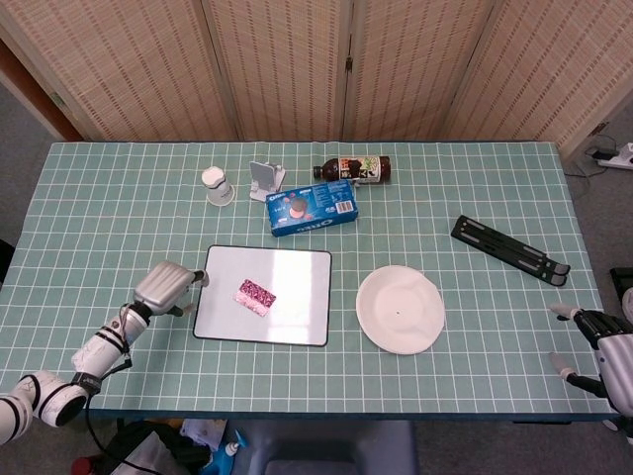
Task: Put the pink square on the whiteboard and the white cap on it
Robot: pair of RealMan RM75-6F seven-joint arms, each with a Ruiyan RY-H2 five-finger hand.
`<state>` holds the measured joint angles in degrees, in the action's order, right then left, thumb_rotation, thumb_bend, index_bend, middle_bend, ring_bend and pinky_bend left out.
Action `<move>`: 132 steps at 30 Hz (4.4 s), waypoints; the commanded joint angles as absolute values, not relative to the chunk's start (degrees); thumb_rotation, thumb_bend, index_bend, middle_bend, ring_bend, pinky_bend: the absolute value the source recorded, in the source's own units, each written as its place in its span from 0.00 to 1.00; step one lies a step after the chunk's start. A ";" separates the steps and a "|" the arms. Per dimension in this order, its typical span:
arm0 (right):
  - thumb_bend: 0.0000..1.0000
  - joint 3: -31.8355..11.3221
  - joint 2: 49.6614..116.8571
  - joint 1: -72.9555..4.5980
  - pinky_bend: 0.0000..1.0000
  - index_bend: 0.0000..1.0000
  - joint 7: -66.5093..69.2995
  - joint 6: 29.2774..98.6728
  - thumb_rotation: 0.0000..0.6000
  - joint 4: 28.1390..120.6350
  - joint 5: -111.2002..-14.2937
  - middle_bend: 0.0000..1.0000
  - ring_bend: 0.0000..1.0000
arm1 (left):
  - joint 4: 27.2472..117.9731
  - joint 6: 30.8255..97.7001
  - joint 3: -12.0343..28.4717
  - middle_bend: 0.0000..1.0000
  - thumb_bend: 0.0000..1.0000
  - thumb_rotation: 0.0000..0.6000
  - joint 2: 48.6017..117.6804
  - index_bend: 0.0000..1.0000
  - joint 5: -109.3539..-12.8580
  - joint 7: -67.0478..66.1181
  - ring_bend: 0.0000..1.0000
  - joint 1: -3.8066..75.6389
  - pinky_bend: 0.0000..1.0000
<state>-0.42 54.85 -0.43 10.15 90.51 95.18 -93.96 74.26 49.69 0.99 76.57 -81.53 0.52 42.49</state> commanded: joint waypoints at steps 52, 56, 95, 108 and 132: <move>0.22 -0.45 54.57 -0.36 0.36 0.25 8.08 89.49 1.00 96.83 -92.69 0.35 0.30 | 55.01 41.45 1.15 1.00 0.26 1.00 85.70 0.44 -80.00 7.71 1.00 43.24 1.00; 0.22 -0.45 54.65 -0.41 0.36 0.25 8.04 89.39 1.00 96.80 -92.68 0.35 0.30 | 54.51 41.21 1.23 1.00 0.26 1.00 86.00 0.45 -79.92 7.73 1.00 43.27 1.00; 0.22 -0.53 54.77 -0.18 0.36 0.25 9.21 89.82 1.00 95.66 -92.45 0.35 0.30 | 72.88 44.75 6.83 1.00 0.33 1.00 85.37 0.50 -80.40 -3.44 1.00 49.70 1.00; 0.22 -0.46 54.70 0.35 0.36 0.25 10.08 90.39 1.00 94.95 -92.19 0.35 0.30 | 70.67 40.71 6.46 1.00 0.33 1.00 89.15 0.50 -75.02 -9.91 1.00 51.67 1.00; 0.23 -0.69 54.34 -0.05 0.36 0.25 9.93 89.62 1.00 95.17 -91.86 0.35 0.30 | 77.68 49.39 9.84 0.84 0.33 1.00 82.68 0.24 -64.54 -8.66 0.84 44.96 0.99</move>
